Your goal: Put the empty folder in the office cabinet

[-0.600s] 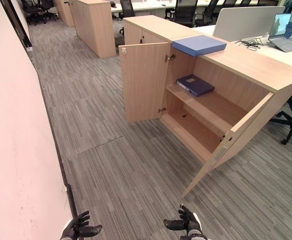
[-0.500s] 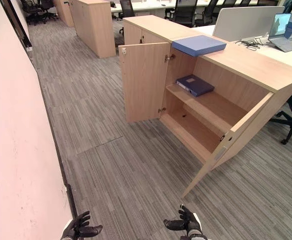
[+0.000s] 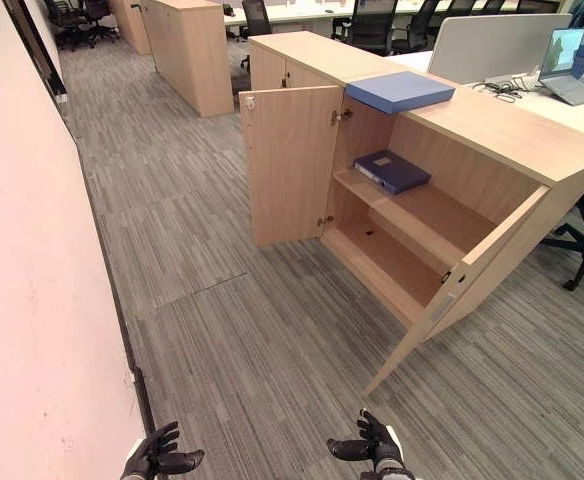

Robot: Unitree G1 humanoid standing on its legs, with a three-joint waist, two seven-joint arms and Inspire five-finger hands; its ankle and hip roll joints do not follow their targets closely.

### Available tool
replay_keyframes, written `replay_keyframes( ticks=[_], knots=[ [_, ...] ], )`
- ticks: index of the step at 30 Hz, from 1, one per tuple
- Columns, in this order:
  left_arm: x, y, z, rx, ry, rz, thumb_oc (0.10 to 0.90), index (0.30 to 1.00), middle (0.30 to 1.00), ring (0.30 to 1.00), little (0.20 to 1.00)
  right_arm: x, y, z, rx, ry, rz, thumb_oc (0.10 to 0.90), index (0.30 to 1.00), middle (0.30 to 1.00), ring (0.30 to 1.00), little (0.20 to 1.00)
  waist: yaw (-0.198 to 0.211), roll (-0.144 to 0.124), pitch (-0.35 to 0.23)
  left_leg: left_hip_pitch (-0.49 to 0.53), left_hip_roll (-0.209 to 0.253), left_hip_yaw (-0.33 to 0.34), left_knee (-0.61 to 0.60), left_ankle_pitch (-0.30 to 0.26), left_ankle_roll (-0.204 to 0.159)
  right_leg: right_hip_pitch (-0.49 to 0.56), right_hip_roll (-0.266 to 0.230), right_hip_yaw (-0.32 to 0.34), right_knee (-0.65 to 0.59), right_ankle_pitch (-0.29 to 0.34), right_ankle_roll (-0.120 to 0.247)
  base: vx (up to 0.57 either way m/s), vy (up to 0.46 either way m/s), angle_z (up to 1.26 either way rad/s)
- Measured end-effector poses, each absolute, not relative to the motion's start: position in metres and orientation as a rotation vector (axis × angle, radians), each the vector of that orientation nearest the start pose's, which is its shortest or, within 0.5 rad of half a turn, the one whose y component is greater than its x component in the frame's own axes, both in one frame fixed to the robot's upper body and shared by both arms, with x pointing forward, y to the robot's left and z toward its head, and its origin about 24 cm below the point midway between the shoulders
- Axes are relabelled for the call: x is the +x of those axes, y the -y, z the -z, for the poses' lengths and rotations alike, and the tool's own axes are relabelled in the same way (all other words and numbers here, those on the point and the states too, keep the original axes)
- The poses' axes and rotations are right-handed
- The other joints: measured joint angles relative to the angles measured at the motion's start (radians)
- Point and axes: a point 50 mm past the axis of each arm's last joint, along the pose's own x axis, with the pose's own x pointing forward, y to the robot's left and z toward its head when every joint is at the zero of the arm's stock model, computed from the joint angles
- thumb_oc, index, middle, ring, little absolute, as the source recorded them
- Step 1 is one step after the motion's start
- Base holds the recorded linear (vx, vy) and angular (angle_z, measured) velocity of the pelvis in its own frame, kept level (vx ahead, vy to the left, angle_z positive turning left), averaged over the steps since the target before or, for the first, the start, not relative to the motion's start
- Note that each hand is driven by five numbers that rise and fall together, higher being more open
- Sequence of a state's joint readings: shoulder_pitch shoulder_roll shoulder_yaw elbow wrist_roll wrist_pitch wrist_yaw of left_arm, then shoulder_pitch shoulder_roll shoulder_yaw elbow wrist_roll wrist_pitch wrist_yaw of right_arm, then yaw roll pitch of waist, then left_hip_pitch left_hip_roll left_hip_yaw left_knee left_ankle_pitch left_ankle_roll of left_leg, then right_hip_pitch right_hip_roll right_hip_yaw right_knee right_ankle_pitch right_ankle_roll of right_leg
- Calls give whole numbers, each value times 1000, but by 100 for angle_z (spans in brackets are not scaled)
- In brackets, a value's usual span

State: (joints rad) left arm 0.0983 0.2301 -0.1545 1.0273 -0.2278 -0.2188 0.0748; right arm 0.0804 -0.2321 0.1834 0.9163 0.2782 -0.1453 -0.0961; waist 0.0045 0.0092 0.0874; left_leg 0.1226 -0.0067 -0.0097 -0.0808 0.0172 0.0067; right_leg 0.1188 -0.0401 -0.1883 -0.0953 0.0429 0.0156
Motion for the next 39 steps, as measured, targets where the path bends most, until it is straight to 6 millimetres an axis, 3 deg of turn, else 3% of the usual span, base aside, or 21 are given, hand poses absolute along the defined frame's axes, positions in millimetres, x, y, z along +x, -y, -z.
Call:
replay_keyframes(
  ticks=[20, 29, 31, 33, 34, 35, 36, 39],
  knots=[
    [110, -224, 144, 115, -897, -176, 800, 900, 900, 900, 900, 131, 217, 136, -87, -857, 188, 800, 900, 900, 900, 900, -2, 6, 1, -19, 1, -25, -4, 4, -4, -6, 2, -17, 0, -2, -1, 4, -46, 3],
    [111, -224, 144, 114, -896, -174, 800, 900, 900, 900, 900, 131, 222, 135, -92, -856, 201, 800, 900, 900, 900, 900, -4, 17, 8, -37, 16, -37, 4, 11, -30, -15, 21, -24, 0, -11, -11, 14, -141, 5],
    [114, -226, 144, 116, -892, -182, 800, 900, 900, 900, 900, 133, 221, 135, -90, -851, 199, 800, 900, 900, 900, 900, -4, 8, 17, -64, 16, -37, 51, 3, -53, -25, 20, -20, 1, -26, -20, -20, -170, 9],
    [122, -226, 143, 99, -887, -196, 800, 900, 900, 900, 900, 139, 221, 132, -89, -833, 198, 800, 900, 900, 900, 900, -3, -17, 59, -161, -9, -10, 226, 8, -78, -37, 13, -21, 21, -27, -38, 2, -185, 26],
    [136, -225, 140, 92, -860, -195, 800, 900, 900, 900, 900, 144, 223, 130, -89, -821, 206, 800, 900, 900, 900, 900, -4, -32, 99, -242, -16, 15, 378, 16, -94, -45, -13, -21, 47, -37, -57, 47, -80, 29],
    [136, -225, 140, 91, -863, -198, 800, 900, 900, 900, 900, 144, 224, 130, -88, -823, 211, 800, 900, 900, 900, 900, 2, -40, 110, -271, -14, 27, 431, 39, -131, -40, -18, -17, 50, -38, -70, 90, -98, 14],
    [134, -226, 141, 93, -873, -202, 800, 900, 900, 900, 900, 145, 225, 130, -85, -818, 218, 800, 900, 900, 900, 900, 0, -50, 117, -326, -1, 60, 506, 53, -150, -39, -24, -18, 44, -33, -90, 104, -26, -10],
    [127, -227, 144, 93, -898, -205, 800, 900, 900, 900, 900, 146, 230, 128, -85, -812, 235, 800, 900, 900, 900, 900, -5, -46, 126, -362, 90, 80, 490, 43, -134, -34, -2, -22, 31, -31, -113, 170, 10, -8]
  ],
)
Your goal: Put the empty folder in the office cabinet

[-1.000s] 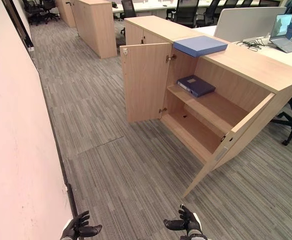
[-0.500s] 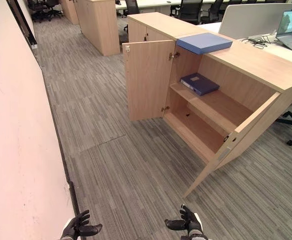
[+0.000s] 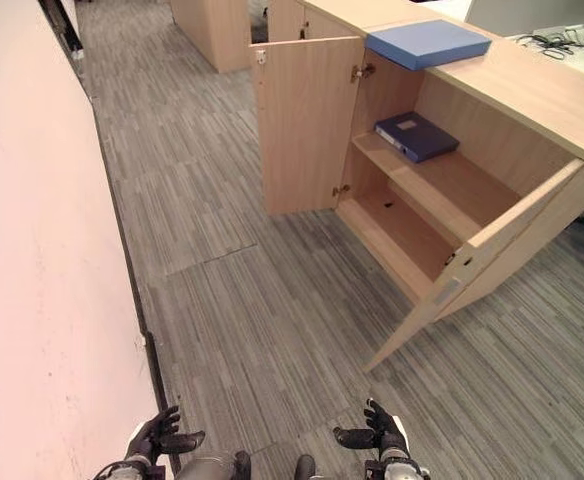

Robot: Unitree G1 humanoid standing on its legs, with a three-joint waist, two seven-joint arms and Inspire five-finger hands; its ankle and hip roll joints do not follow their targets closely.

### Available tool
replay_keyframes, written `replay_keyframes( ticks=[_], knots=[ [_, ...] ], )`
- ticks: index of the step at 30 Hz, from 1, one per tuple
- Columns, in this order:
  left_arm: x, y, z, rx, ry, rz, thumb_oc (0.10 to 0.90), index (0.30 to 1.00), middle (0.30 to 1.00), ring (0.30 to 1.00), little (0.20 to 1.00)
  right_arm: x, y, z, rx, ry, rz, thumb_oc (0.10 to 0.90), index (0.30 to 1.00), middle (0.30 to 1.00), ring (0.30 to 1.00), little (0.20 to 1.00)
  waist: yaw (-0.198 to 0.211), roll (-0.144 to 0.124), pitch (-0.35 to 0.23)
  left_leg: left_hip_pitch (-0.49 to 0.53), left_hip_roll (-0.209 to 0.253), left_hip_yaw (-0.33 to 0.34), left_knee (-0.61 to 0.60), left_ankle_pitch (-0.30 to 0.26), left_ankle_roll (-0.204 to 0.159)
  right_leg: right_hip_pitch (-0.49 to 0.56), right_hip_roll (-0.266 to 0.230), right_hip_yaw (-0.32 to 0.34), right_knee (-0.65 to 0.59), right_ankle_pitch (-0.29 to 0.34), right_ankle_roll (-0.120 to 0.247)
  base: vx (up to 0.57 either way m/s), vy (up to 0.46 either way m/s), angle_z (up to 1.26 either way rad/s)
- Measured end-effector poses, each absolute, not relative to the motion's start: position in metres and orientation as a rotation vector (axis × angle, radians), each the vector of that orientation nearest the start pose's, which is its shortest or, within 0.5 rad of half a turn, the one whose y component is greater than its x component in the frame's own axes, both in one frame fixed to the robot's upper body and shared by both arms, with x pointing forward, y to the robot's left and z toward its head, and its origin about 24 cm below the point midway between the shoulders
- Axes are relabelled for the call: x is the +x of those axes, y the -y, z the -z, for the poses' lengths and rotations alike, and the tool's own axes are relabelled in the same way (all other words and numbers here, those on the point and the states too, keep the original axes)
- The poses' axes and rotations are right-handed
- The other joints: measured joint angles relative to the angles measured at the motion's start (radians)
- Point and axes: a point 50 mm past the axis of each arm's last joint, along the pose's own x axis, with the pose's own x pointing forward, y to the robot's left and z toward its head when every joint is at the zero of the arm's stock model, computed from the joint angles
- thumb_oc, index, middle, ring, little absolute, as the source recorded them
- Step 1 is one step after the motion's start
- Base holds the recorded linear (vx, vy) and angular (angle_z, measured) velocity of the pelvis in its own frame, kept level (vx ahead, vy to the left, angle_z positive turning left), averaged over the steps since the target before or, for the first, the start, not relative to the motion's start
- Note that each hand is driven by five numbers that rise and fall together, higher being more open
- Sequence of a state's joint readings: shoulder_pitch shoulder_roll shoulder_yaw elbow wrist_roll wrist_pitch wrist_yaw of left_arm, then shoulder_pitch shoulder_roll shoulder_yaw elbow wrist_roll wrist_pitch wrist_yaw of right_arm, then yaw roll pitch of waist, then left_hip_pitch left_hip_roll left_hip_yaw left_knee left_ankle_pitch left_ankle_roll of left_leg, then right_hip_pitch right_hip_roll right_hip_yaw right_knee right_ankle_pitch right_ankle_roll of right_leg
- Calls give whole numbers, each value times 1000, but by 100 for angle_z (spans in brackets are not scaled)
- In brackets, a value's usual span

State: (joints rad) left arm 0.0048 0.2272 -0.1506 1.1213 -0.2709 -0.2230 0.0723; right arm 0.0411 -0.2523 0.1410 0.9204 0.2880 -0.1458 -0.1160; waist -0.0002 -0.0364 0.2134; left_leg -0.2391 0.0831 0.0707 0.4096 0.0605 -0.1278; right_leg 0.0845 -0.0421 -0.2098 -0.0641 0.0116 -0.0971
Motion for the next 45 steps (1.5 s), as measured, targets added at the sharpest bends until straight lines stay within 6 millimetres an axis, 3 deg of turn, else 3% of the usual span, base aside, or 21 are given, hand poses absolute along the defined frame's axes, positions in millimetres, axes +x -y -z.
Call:
replay_keyframes(
  ticks=[2, 3, 4, 5, 9, 13, 15, 16, 17, 18, 19, 20, 22, 24, 26, 30, 32, 33, 37, 41, 45],
  knots=[
    [128, -225, 144, 92, -894, -201, 800, 900, 900, 900, 900, 143, 239, 127, -101, -820, 259, 800, 900, 900, 900, 900, 1, 15, 7, 13, 76, -14, -215, 30, -10, -3, 14, 10, 10, -1, -6, 271, 91, -1],
    [129, -224, 144, 90, -892, -199, 800, 900, 900, 900, 900, 143, 242, 127, -108, -820, 265, 800, 900, 900, 900, 900, 2, 21, 10, 12, 88, -26, -254, 49, -15, -2, 18, 10, 9, -2, -7, 307, 116, 2],
    [131, -221, 144, 84, -891, -195, 800, 900, 900, 900, 900, 144, 250, 126, -129, -823, 286, 800, 900, 900, 900, 900, 4, 40, 13, 27, 106, -77, -442, 73, -39, -3, 29, 14, 11, -6, -1, 264, 93, 2],
    [133, -219, 144, 81, -892, -192, 800, 900, 900, 900, 900, 145, 253, 125, -137, -828, 295, 800, 900, 900, 900, 900, 5, 49, 18, 31, 107, -95, -503, 75, -44, -2, 34, 16, 11, -7, 0, 372, 158, -9],
    [135, -220, 144, 78, -892, -199, 800, 900, 900, 900, 900, 152, 260, 122, -137, -820, 331, 800, 900, 900, 900, 900, 28, 67, 43, -9, 125, -98, -502, 90, -53, 43, 43, 80, -7, -25, 12, 323, 170, -41],
    [132, -220, 146, 79, -907, -203, 800, 900, 900, 900, 900, 138, 262, 129, -142, -873, 345, 800, 900, 900, 900, 900, 32, 71, 26, -5, 138, -71, -497, 82, -32, 115, 1, 149, -23, -79, 79, 366, 245, -60],
    [120, -222, 150, 78, -950, -220, 800, 900, 900, 900, 900, 121, 263, 135, -146, -927, 352, 800, 900, 900, 900, 900, 33, 76, -20, 20, 127, -77, -499, 64, -13, 145, -44, 186, -25, -124, 146, 523, 444, -69],
    [111, -236, 150, 104, -971, -252, 800, 900, 900, 900, 900, 107, 250, 143, -113, -970, 335, 800, 900, 900, 900, 900, 39, 10, -65, 45, 62, -18, -497, 179, 19, 165, -134, 212, -20, -155, 185, 523, 460, -62],
    [115, -247, 147, 127, -963, -272, 800, 900, 900, 900, 900, 107, 236, 147, -81, -976, 313, 800, 900, 900, 900, 900, 38, -37, -67, 52, 23, 3, -496, 166, 47, 153, -175, 202, 4, -141, 198, 498, 466, -39],
    [117, -251, 145, 146, -961, -272, 800, 900, 900, 900, 900, 105, 230, 149, -62, -984, 304, 800, 900, 900, 900, 900, 36, -50, -68, 58, 10, 17, -496, 154, 62, 142, -185, 196, 36, -120, 216, 213, 248, -1],
    [120, -255, 143, 179, -958, -261, 800, 900, 900, 900, 900, 107, 217, 152, -27, -989, 289, 800, 900, 900, 900, 900, 35, -48, -70, 80, -1, 24, -496, 147, 103, 110, -200, 194, 130, -88, 227, 304, 359, 3],
    [120, -255, 143, 186, -955, -254, 800, 900, 900, 900, 900, 105, 212, 154, -19, -1000, 279, 800, 900, 900, 900, 900, 42, -43, -77, 91, -10, 27, -496, 137, 110, 95, -212, 202, 172, -95, 239, 341, 463, -2],
    [123, -255, 141, 206, -943, -236, 800, 900, 900, 900, 900, 112, 203, 153, -11, -991, 240, 800, 900, 900, 900, 900, 69, -53, -108, 107, -48, 56, -496, 86, 141, 48, -239, 201, 249, -18, 281, 189, 277, -18],
    [122, -255, 142, 241, -950, -204, 800, 900, 900, 900, 900, 130, 202, 148, -15, -941, 222, 800, 900, 900, 900, 900, 84, -35, -117, 117, -78, 67, -495, 71, 165, 12, -271, 204, 325, 3, 324, 271, 391, -9],
    [127, -252, 141, 252, -945, -181, 800, 900, 900, 900, 900, 154, 205, 140, -29, -889, 221, 800, 900, 900, 900, 900, 118, -27, -118, 118, -115, 101, -449, 9, 202, -48, -303, 161, 401, 94, 358, 476, 681, -20],
    [115, -255, 144, 276, -975, -175, 800, 900, 900, 900, 900, 167, 209, 133, -39, -848, 228, 800, 900, 900, 900, 900, 121, -8, -122, 195, -148, 105, -467, -32, 252, -115, -378, 53, 618, 185, 346, 259, 347, -3],
    [123, -256, 141, 286, -956, -182, 800, 900, 900, 900, 900, 170, 211, 131, -41, -836, 228, 800, 900, 900, 900, 900, 111, 21, -111, 206, -146, 76, -465, -70, 297, -165, -321, 93, 692, 116, 339, 269, 275, 2],
    [121, -254, 142, 278, -970, -187, 800, 900, 900, 900, 900, 176, 213, 128, -36, -811, 238, 800, 900, 900, 900, 900, 86, 60, -85, 252, -121, 74, -486, -50, 280, -221, -230, 120, 770, -31, 306, 168, 111, -7],
    [120, -250, 144, 269, -968, -172, 800, 900, 900, 900, 900, 158, 227, 132, -44, -850, 286, 800, 900, 900, 900, 900, 18, 93, -58, 321, -131, 47, -488, -74, 273, -355, -136, -50, 640, -145, 239, 251, 58, 19],
    [123, -248, 143, 298, -959, -118, 800, 900, 900, 900, 900, 130, 236, 142, -48, -939, 333, 800, 900, 900, 900, 900, -18, 66, -41, 374, -166, 24, -489, -116, 241, -389, -97, -107, 358, -76, 229, 246, -12, 33],
    [111, -247, 148, 337, -1016, -60, 800, 900, 900, 900, 900, 123, 243, 143, -29, -952, 380, 800, 900, 900, 900, 900, -53, 60, -35, 409, -184, 1, -488, -130, 228, -387, -93, -135, 162, 42, 227, 182, -66, 22]
  ],
)
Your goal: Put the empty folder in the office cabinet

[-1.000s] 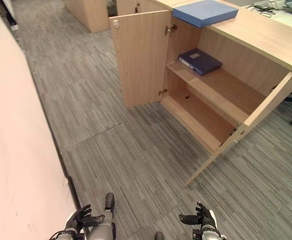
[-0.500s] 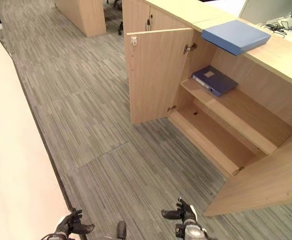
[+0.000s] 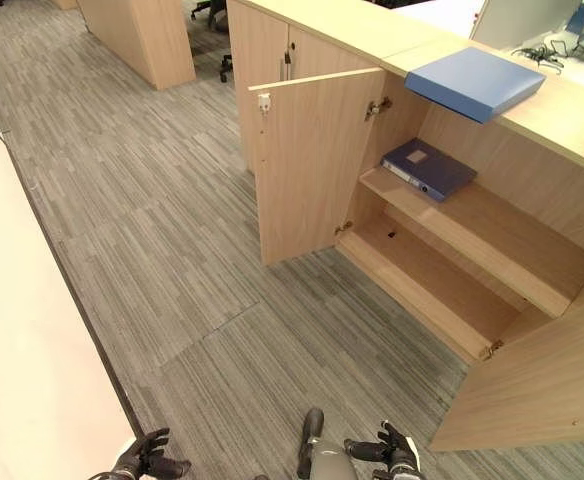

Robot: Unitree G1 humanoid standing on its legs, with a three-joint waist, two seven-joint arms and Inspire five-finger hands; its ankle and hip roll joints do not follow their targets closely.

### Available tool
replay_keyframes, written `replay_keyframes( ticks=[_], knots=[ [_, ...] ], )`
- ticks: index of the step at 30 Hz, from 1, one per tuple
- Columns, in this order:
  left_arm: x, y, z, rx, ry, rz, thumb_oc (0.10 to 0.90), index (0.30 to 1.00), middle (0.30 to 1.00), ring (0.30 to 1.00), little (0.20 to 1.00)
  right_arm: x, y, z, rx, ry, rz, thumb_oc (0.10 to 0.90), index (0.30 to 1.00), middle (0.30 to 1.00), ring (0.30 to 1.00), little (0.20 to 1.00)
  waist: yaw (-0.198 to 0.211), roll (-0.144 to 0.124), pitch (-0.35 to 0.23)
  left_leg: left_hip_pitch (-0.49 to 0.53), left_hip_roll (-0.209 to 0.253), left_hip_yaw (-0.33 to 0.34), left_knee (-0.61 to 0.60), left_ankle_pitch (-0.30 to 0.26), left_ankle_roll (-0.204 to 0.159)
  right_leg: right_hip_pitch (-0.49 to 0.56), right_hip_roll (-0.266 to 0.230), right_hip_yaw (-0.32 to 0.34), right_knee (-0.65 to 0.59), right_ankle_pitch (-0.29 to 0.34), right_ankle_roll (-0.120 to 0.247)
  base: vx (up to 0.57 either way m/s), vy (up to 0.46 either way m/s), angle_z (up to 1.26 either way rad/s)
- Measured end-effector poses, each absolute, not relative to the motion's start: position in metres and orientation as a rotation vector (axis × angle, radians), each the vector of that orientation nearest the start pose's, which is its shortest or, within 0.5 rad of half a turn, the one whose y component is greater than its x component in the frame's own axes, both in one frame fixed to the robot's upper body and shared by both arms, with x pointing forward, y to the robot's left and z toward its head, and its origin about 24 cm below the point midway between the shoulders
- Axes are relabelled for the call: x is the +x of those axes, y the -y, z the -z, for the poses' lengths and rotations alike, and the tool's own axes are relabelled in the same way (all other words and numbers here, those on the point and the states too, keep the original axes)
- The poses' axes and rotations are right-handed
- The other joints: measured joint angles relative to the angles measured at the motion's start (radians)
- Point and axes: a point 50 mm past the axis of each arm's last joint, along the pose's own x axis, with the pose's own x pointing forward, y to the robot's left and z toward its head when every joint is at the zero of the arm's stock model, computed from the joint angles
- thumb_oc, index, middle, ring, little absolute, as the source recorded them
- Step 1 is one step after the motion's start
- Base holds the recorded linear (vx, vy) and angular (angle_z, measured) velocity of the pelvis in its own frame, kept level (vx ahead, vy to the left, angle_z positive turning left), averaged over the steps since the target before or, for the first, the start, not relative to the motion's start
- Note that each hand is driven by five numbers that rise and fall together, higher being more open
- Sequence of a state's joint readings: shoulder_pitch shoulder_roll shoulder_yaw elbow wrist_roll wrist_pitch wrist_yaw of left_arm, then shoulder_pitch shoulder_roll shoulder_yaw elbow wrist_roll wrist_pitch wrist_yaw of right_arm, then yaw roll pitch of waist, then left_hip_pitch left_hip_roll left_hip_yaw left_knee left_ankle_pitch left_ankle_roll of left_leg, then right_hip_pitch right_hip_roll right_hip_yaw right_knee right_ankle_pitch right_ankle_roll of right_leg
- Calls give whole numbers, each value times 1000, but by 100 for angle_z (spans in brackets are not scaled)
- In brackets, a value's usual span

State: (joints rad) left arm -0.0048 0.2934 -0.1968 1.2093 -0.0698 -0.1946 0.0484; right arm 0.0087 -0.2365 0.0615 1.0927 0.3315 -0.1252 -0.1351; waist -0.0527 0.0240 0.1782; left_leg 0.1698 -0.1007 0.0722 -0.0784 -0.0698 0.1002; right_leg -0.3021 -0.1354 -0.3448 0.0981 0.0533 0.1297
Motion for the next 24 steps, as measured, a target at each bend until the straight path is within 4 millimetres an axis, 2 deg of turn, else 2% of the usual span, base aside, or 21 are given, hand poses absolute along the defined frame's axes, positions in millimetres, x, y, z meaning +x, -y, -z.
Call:
replay_keyframes(
  ticks=[3, 4, 6, 7, 8, 9, 10, 11, 12, 13, 14, 15, 16, 19, 21, 22, 23, 24],
  knots=[
    [108, -247, 149, 337, -1022, -58, 800, 900, 900, 900, 900, 121, 248, 144, -23, -964, 411, 800, 900, 900, 900, 900, 3, 9, 4, 37, 5, 3, 0, -12, -21, 13, -19, -3, -74, 42, -11, 182, -68, 7],
    [101, -248, 151, 332, -1046, -61, 800, 900, 900, 900, 900, 121, 251, 143, -18, -962, 427, 800, 900, 900, 900, 900, -5, 22, 5, 78, 14, 0, 0, -32, -45, 32, -36, 29, -83, 54, -5, 199, -77, 2],
    [94, -250, 152, 333, -1062, -60, 800, 900, 900, 900, 900, 118, 253, 144, -18, -969, 435, 800, 900, 900, 900, 900, -2, 21, 2, 116, 15, 3, 0, -52, -72, 52, -58, 40, -86, 57, -8, 245, -89, -8],
    [87, -248, 154, 319, -1086, -63, 800, 900, 900, 900, 900, 115, 258, 144, -29, -980, 448, 800, 900, 900, 900, 900, -2, 53, 1, 151, 46, 10, 0, -83, -104, 66, -36, 20, -61, 106, -36, 312, -85, -17],
    [82, -245, 156, 310, -1101, -57, 800, 900, 900, 900, 900, 116, 263, 142, -36, -976, 456, 800, 900, 900, 900, 900, 2, 74, -2, 166, 64, 8, 5, -90, -116, 88, -20, 0, -63, 121, -56, 179, -52, -20],
    [78, -240, 158, 295, -1109, -56, 800, 900, 900, 900, 900, 113, 267, 141, -51, -983, 460, 800, 900, 900, 900, 900, 1, 86, -9, 179, 80, 4, 37, -92, -123, 121, 1, -2, -81, 165, -115, 273, -142, -13],
    [75, -236, 160, 278, -1115, -58, 800, 900, 900, 900, 900, 110, 271, 141, -60, -992, 467, 800, 900, 900, 900, 900, 7, 87, -10, 174, 88, 5, 65, -99, -134, 138, 16, 3, -87, 172, -153, 156, -110, -21],
    [76, -233, 160, 271, -1112, -50, 800, 900, 900, 900, 900, 111, 274, 140, -69, -992, 470, 800, 900, 900, 900, 900, 8, 85, -9, 155, 94, 7, 109, -106, -142, 147, 21, 12, -100, 164, -169, 281, -240, -17],
    [77, -227, 161, 265, -1106, -36, 800, 900, 900, 900, 900, 116, 280, 136, -86, -976, 472, 800, 900, 900, 900, 900, 3, 98, -18, 147, 114, 3, 78, -110, -149, 157, 36, 2, -109, 155, -166, 152, -203, -10],
    [82, -222, 161, 265, -1095, -21, 800, 900, 900, 900, 900, 116, 286, 134, -100, -973, 480, 800, 900, 900, 900, 900, 1, 118, -25, 132, 140, 4, 63, -91, -153, 150, 52, -13, -99, 139, -164, 325, -363, -12],
    [88, -219, 161, 262, -1076, -11, 800, 900, 900, 900, 900, 121, 291, 131, -106, -961, 492, 800, 900, 900, 900, 900, 3, 133, -25, 133, 167, 7, 73, -100, -165, 132, 71, -23, -60, 106, -164, 243, -234, -4],
    [90, -220, 160, 264, -1072, -10, 800, 900, 900, 900, 900, 123, 292, 130, -107, -954, 491, 800, 900, 900, 900, 900, -1, 135, -26, 133, 178, 7, 76, -99, -168, 130, 75, -33, -48, 89, -159, 312, -317, 0],
    [92, -221, 160, 267, -1074, -6, 800, 900, 900, 900, 900, 123, 293, 129, -109, -951, 493, 800, 900, 900, 900, 900, -3, 142, -33, 135, 199, 11, 74, -101, -171, 130, 83, -64, -39, 56, -137, 129, -163, 4],
    [95, -224, 159, 283, -1071, 4, 800, 900, 900, 900, 900, 125, 293, 128, -108, -945, 488, 800, 900, 900, 900, 900, -2, 128, -37, 127, 217, 49, 100, -82, -208, 132, 78, -126, -28, 40, -138, 178, -218, -16],
    [90, -223, 160, 287, -1090, 23, 800, 900, 900, 900, 900, 125, 293, 128, -111, -947, 487, 800, 900, 900, 900, 900, -12, 124, -38, 125, 227, 67, 133, -64, -243, 145, 84, -136, -24, 20, -147, 284, -301, -23],
    [88, -221, 161, 284, -1098, 27, 800, 900, 900, 900, 900, 125, 293, 128, -117, -950, 482, 800, 900, 900, 900, 900, -24, 123, -39, 112, 225, 83, 197, -51, -275, 159, 102, -138, -37, -1, -144, 460, -443, -54],
    [83, -220, 162, 288, -1109, 39, 800, 900, 900, 900, 900, 128, 291, 128, -116, -945, 471, 800, 900, 900, 900, 900, -20, 125, -40, 69, 245, 142, 319, -52, -280, 190, 105, -139, -71, -26, -141, 262, -239, -79],
    [79, -220, 163, 284, -1116, 35, 800, 900, 900, 900, 900, 129, 289, 128, -124, -943, 454, 800, 900, 900, 900, 900, -19, 122, -45, 61, 252, 149, 362, -36, -288, 207, 110, -134, -87, -16, -149, 333, -344, -117]
  ],
)
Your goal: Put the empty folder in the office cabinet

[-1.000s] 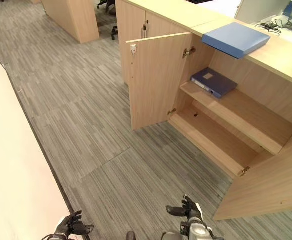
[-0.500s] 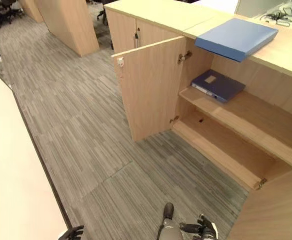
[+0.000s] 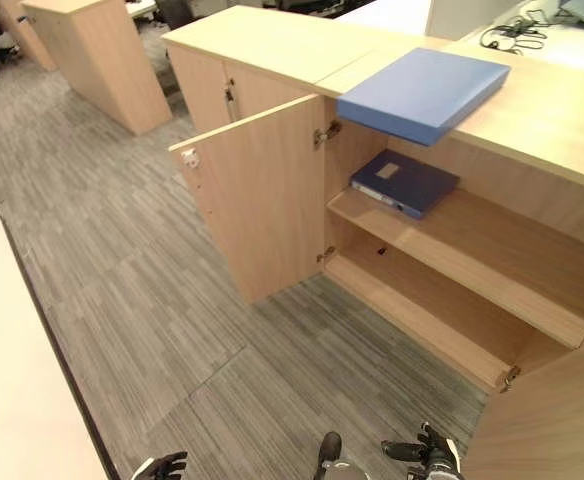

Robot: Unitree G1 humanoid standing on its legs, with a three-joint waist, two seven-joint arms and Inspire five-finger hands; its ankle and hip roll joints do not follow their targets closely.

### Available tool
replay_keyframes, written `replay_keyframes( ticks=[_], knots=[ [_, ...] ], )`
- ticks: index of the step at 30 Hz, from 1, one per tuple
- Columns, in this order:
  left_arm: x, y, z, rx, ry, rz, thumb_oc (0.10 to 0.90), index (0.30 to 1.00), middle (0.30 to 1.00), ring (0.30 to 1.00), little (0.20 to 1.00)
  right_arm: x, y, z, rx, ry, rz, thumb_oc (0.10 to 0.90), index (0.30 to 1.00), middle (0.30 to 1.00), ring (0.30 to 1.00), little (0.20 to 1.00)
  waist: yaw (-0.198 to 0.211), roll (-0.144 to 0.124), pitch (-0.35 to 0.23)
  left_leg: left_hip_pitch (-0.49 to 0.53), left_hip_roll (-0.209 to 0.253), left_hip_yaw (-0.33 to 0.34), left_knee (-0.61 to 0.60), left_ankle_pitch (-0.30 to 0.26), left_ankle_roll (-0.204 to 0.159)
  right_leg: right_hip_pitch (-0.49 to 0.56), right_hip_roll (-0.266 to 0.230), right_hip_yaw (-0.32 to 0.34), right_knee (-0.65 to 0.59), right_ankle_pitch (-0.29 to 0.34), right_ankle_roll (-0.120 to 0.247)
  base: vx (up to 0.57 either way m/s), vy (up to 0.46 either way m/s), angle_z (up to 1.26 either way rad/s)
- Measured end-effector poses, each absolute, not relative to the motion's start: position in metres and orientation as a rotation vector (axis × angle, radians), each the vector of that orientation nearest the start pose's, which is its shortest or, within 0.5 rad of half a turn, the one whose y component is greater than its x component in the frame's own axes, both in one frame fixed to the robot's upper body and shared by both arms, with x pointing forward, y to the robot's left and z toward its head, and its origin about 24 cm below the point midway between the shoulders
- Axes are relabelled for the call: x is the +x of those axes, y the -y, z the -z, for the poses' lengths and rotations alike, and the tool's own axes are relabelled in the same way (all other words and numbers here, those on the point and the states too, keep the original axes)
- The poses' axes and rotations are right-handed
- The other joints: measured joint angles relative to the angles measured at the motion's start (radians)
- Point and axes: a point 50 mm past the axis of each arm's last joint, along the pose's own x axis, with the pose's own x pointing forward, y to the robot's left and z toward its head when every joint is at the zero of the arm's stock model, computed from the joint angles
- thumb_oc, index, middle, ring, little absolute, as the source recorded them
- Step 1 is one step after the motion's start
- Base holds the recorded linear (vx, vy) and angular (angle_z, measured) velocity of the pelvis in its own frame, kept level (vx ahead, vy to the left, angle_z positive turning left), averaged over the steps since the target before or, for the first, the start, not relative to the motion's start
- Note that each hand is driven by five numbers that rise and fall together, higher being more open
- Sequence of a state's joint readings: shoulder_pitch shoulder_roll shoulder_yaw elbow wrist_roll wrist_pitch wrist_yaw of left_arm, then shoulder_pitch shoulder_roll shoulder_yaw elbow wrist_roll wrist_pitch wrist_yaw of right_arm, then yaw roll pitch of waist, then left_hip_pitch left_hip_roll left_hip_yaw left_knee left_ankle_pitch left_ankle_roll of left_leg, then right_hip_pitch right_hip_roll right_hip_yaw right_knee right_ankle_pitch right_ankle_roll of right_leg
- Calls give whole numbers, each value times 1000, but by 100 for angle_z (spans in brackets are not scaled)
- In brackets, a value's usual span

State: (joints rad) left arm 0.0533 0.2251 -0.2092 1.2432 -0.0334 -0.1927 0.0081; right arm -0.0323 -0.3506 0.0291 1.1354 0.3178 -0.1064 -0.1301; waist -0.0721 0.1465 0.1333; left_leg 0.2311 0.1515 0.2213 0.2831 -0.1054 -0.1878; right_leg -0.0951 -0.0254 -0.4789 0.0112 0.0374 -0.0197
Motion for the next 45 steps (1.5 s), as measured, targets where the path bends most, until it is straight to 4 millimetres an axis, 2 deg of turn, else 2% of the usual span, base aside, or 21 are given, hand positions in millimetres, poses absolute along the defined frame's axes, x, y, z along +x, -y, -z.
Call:
replay_keyframes(
  ticks=[2, 4, 5, 6, 10, 13, 15, 20, 23, 25, 27, 28, 29, 30, 36, 38, 39, 41, 42, 44, 45],
  knots=[
    [80, -219, 163, 272, -1110, 29, 800, 900, 900, 900, 900, 129, 289, 127, -157, -929, 423, 800, 900, 900, 900, 900, -11, 15, -12, -63, 21, -47, 222, 54, -51, 44, 39, 31, -18, 11, -91, 302, -313, -88],
    [92, -219, 160, 271, -1074, 19, 800, 900, 900, 900, 900, 128, 285, 128, -169, -938, 393, 800, 900, 900, 900, 900, -10, -12, 0, -154, 23, -69, 426, 254, -82, 92, 45, 81, -39, 7, -105, 185, -175, -63],
    [94, -220, 159, 266, -1067, 15, 800, 900, 900, 900, 900, 130, 283, 128, -174, -934, 379, 800, 900, 900, 900, 900, -11, -25, 2, -181, 25, -76, 481, 280, -78, 103, 43, 109, -42, 12, -122, 148, -67, -73],
    [103, -220, 157, 253, -1042, 3, 800, 900, 900, 900, 900, 135, 278, 128, -170, -921, 361, 800, 900, 900, 900, 900, -16, -49, 1, -225, 18, -66, 482, 231, -52, 122, 32, 147, -50, -8, -137, 313, -89, -58],
    [128, -218, 148, 261, -952, 17, 800, 900, 900, 900, 900, 137, 276, 128, -162, -917, 350, 800, 900, 900, 900, 900, -26, -88, 14, -326, 25, -73, 300, 151, 4, 180, 29, 187, -84, -12, -121, 255, 2, -44],
    [130, -218, 147, 268, -935, 43, 800, 900, 900, 900, 900, 142, 276, 126, -184, -907, 321, 800, 900, 900, 900, 900, -24, -87, 17, -337, 21, -135, -134, 188, 10, 218, 63, 279, -97, -15, -99, 370, 83, -97],
    [122, -220, 149, 273, -965, 49, 800, 900, 900, 900, 900, 140, 275, 127, -190, -919, 317, 800, 900, 900, 900, 900, -25, -82, 20, -312, -8, -249, -363, 217, 5, 243, 82, 331, -97, -35, -79, 274, -7, -81],
    [117, -230, 150, 279, -989, 20, 800, 900, 900, 900, 900, 127, 273, 133, -204, -962, 303, 800, 900, 900, 900, 900, -16, -102, 46, -454, -109, -293, -372, 294, 29, 337, 100, 422, -93, -112, -100, 439, -22, -51],
    [121, -233, 147, 233, -950, -30, 800, 900, 900, 900, 900, 140, 263, 134, -178, -959, 285, 800, 900, 900, 900, 900, 75, -118, 80, -466, -142, -304, -371, 280, 62, 390, 55, 589, -89, -152, -68, 393, 67, -153],
    [101, -236, 153, 235, -1027, -39, 800, 900, 900, 900, 900, 140, 262, 134, -171, -951, 279, 800, 900, 900, 900, 900, 71, -93, 74, -448, -147, -317, -366, 205, 100, 434, 43, 656, -92, -193, -42, 415, 137, -132],
    [92, -240, 155, 243, -1060, -47, 800, 900, 900, 900, 900, 135, 258, 137, -157, -962, 275, 800, 900, 900, 900, 900, 81, -94, 79, -419, -163, -335, -348, 266, 107, 453, 14, 710, -60, -241, -22, 224, 84, -110],
    [88, -249, 153, 260, -1071, -60, 800, 900, 900, 900, 900, 133, 250, 140, -137, -967, 255, 800, 900, 900, 900, 900, 97, -126, 85, -418, -194, -335, -320, 271, 130, 404, -12, 714, 13, -284, 47, 219, 129, -124],
    [86, -254, 152, 270, -1081, -58, 800, 900, 900, 900, 900, 133, 245, 141, -126, -968, 245, 800, 900, 900, 900, 900, 106, -140, 85, -406, -211, -345, -324, 333, 192, 384, -12, 698, 28, -297, 67, 440, 272, -88],
    [92, -258, 150, 294, -1081, -52, 800, 900, 900, 900, 900, 126, 243, 144, -114, -987, 249, 800, 900, 900, 900, 900, 92, -160, 88, -389, -242, -338, -331, 305, 208, 392, -21, 681, 7, -283, 68, 536, 333, -33],
    [118, -263, 138, 330, -974, -33, 800, 900, 900, 900, 900, 135, 236, 142, -96, -964, 239, 800, 900, 900, 900, 900, 106, -156, 78, -353, -280, -234, -306, 195, 289, 290, -70, 694, 210, -224, 126, 351, 243, -45],
    [161, -238, 133, 365, -923, 13, 800, 900, 900, 900, 900, 140, 227, 143, -84, -959, 232, 800, 900, 900, 900, 900, 105, -160, 56, -352, -280, -211, -308, 155, 258, 174, -62, 687, 417, -207, 185, 263, 205, -14],
    [177, -228, 127, 364, -858, 51, 800, 900, 900, 900, 900, 149, 220, 142, -70, -947, 210, 800, 900, 900, 900, 900, 106, -172, 34, -341, -283, -193, -320, 169, 287, 123, -69, 687, 509, -210, 268, 214, 211, -34],
    [197, -223, 116, 358, -757, 40, 800, 900, 900, 900, 900, 164, 201, 140, -42, -919, 169, 800, 900, 900, 900, 900, 83, -191, 7, -300, -299, -156, -316, 147, 350, -28, -102, 618, 805, -168, 301, 222, 218, -54],
    [195, -222, 117, 363, -758, 51, 800, 900, 900, 900, 900, 164, 203, 140, -45, -919, 174, 800, 900, 900, 900, 900, 75, -170, 4, -268, -298, -157, -315, 134, 355, -50, -100, 579, 822, -167, 300, 274, 184, -27],
    [179, -228, 126, 369, -833, 36, 800, 900, 900, 900, 900, 164, 213, 136, -65, -899, 194, 800, 900, 900, 900, 900, 73, -97, -3, -205, -289, -162, -340, 104, 364, -127, -144, 422, 720, -258, 173, 309, 29, -12],
    [152, -243, 136, 383, -936, -1, 800, 900, 900, 900, 900, 155, 217, 139, -90, -918, 187, 800, 900, 900, 900, 900, 75, -66, -10, -165, -280, -157, -362, 96, 334, -162, -152, 354, 400, -237, 124, 223, -72, 32]
  ],
)
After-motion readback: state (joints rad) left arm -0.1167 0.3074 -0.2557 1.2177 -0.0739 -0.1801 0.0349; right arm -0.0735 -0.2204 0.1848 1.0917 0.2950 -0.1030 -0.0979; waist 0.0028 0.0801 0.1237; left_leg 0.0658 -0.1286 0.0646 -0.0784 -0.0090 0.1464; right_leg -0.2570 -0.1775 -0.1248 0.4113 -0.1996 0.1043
